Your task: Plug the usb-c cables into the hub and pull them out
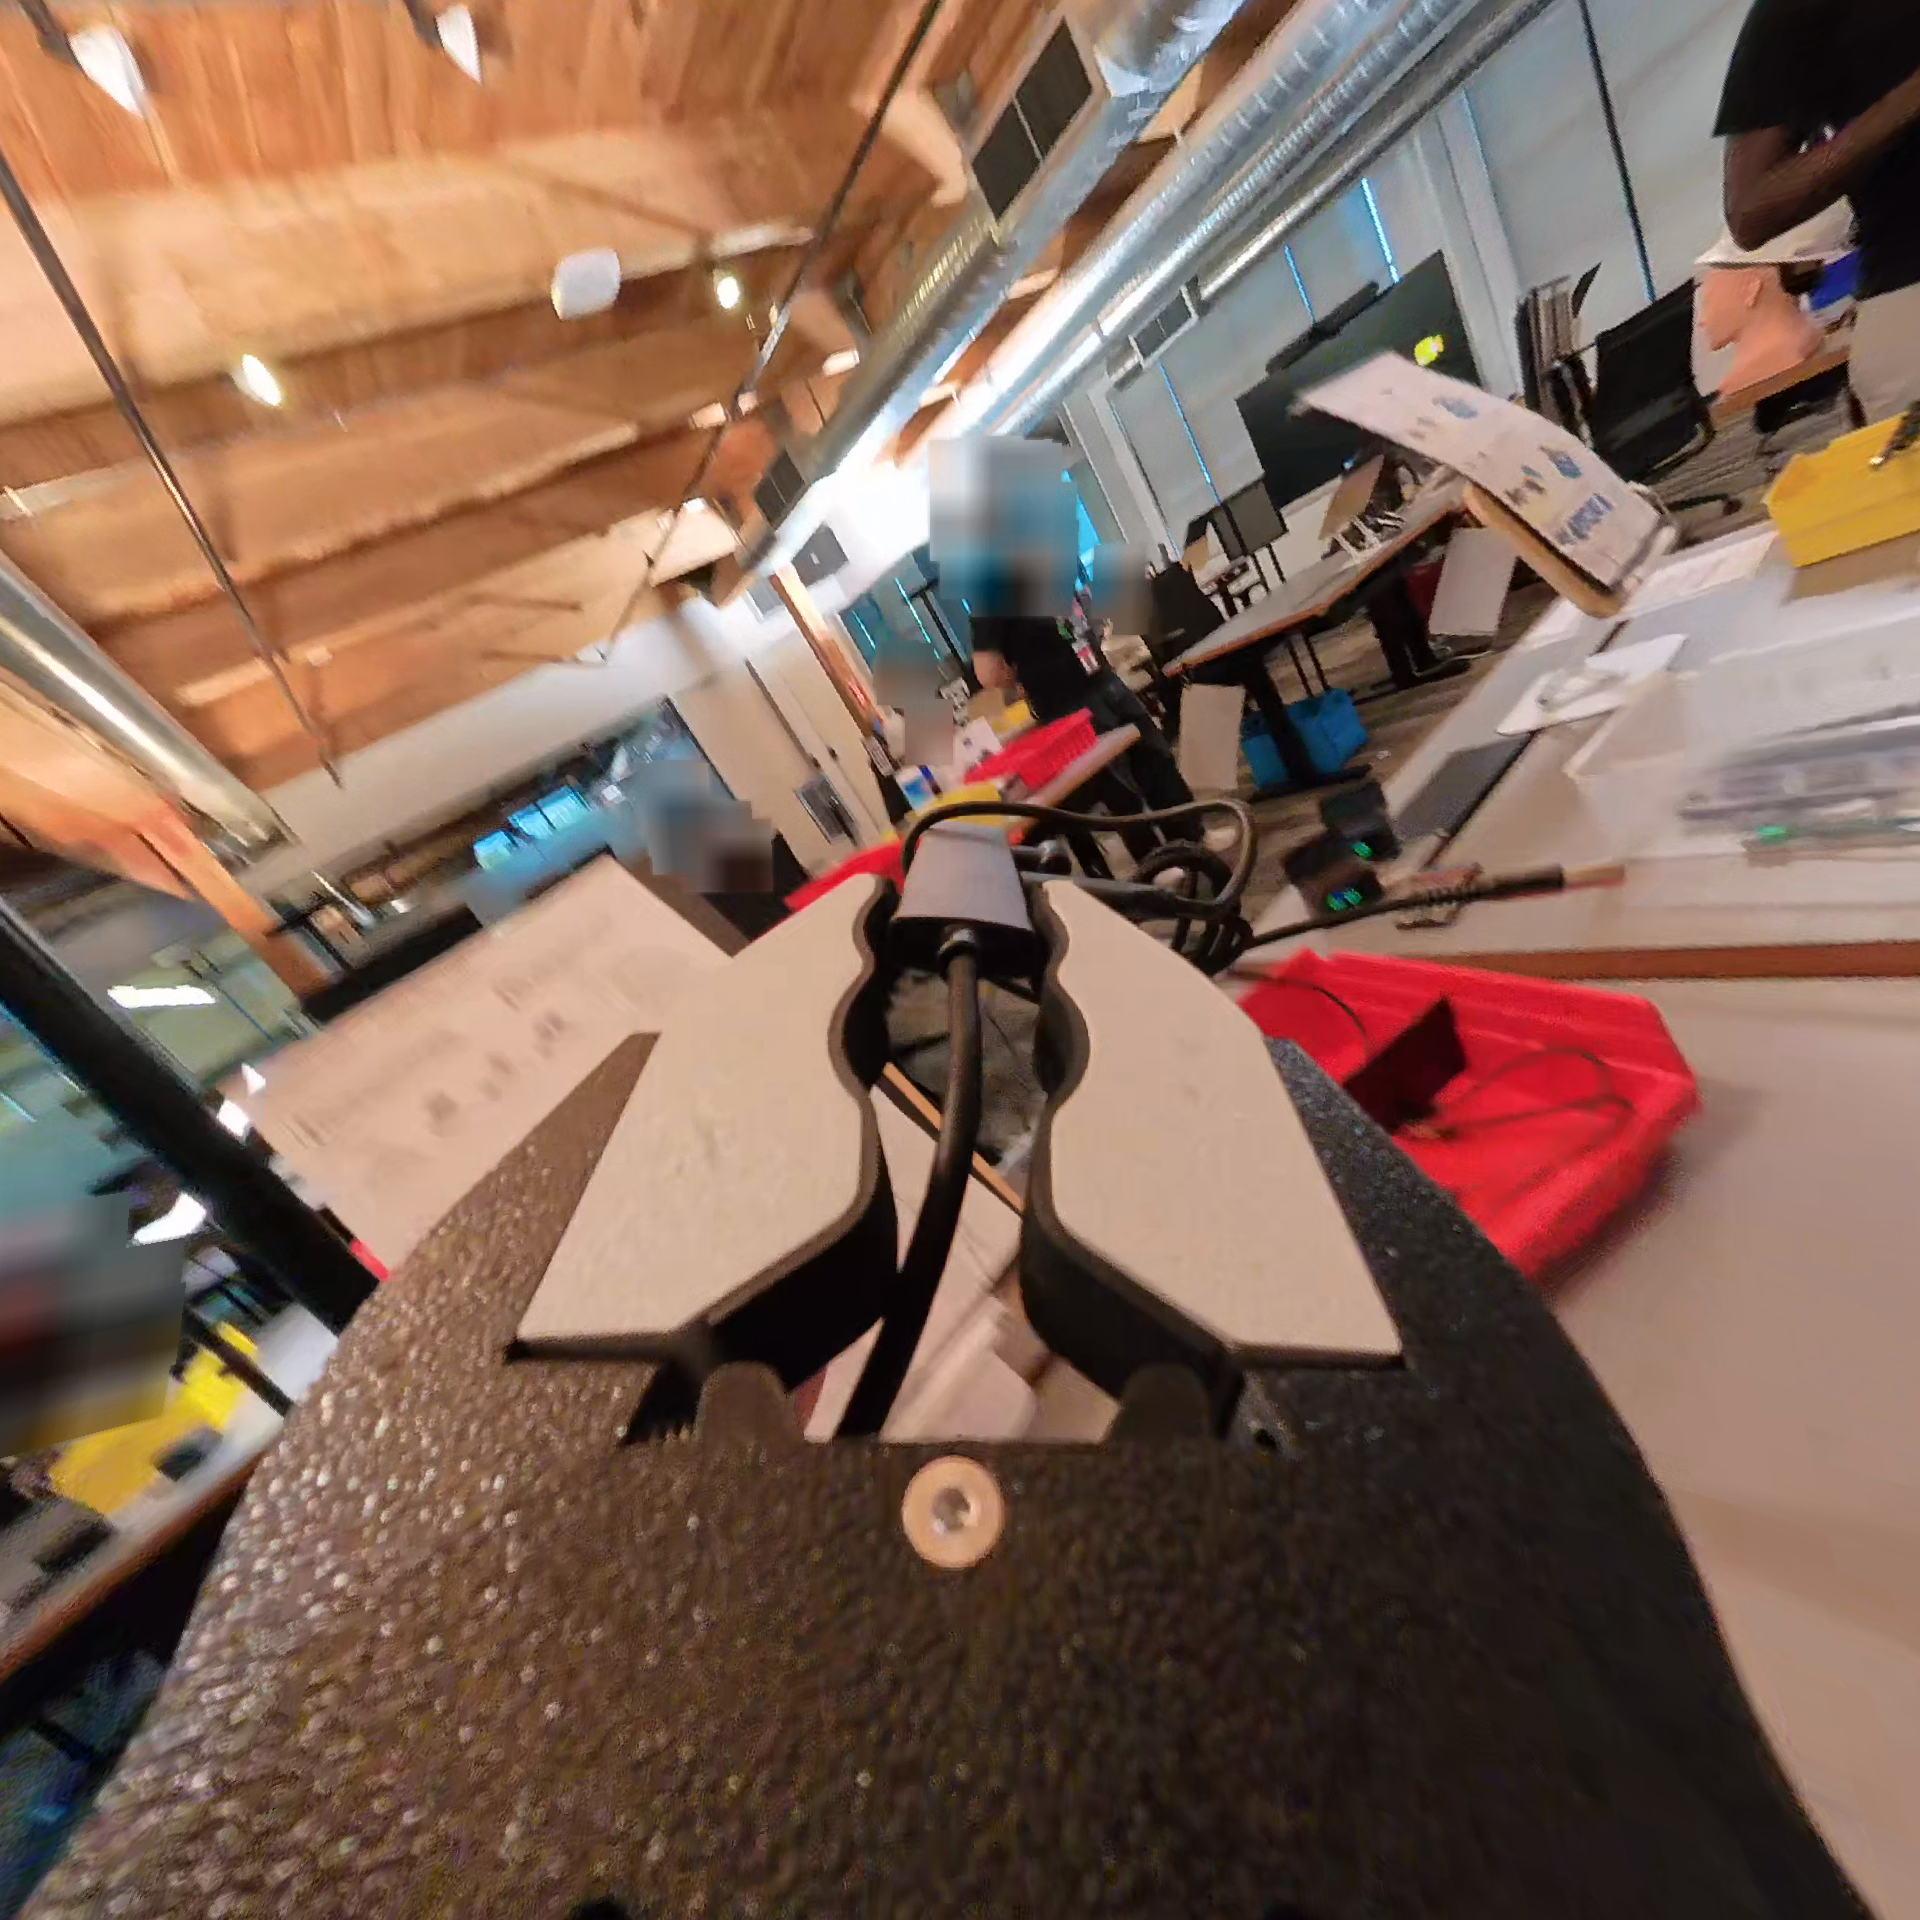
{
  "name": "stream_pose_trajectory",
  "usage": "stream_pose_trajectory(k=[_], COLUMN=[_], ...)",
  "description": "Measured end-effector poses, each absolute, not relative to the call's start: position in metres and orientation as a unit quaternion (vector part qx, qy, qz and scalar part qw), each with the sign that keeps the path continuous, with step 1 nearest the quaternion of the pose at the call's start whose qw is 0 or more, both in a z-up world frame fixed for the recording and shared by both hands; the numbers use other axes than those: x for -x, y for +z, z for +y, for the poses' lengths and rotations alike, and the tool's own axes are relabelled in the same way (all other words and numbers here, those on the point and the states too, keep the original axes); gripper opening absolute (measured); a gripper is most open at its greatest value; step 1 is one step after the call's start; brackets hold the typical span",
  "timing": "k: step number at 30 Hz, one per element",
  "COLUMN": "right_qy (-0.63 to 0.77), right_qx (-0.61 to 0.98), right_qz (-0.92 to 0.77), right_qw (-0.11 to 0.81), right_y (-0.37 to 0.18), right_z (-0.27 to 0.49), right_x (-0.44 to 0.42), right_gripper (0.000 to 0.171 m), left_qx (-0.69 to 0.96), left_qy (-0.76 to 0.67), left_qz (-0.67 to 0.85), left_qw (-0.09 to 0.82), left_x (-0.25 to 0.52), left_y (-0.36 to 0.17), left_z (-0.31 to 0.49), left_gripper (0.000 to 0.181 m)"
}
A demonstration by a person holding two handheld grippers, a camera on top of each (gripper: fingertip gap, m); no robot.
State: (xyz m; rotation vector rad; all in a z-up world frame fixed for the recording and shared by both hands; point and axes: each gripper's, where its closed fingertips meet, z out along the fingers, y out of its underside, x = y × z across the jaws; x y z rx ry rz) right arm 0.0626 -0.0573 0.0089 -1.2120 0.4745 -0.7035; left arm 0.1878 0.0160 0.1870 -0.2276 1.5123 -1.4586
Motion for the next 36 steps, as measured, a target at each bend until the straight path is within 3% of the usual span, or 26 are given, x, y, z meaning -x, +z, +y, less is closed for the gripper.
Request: stream_pose_trajectory(k=[6, 10, 19, 36], right_qy=[-0.297, -0.293, -0.275, -0.157], right_qx=[0.57, 0.604, 0.646, 0.631], right_qz=[0.254, 0.285, 0.312, 0.338], right_qw=[0.723, 0.684, 0.64, 0.68], right_y=[-0.019, -0.057, -0.099, -0.108], right_z=[-0.033, -0.018, 0.007, 0.036], right_x=[-0.08, -0.106, -0.125, -0.126], right_gripper=[0.016, 0.023, 0.016, 0.011], left_qx=[0.206, 0.248, 0.233, 0.248], left_qy=[-0.624, -0.649, -0.663, -0.707], left_qz=[0.656, 0.637, 0.627, 0.591], left_qw=[0.372, 0.333, 0.337, 0.299], left_x=[-0.188, -0.164, -0.134, -0.137], left_y=[-0.013, -0.072, -0.088, -0.101], left_z=[0.018, 0.022, 0.033, 0.057], left_gripper=[0.023, 0.023, 0.023, 0.023])
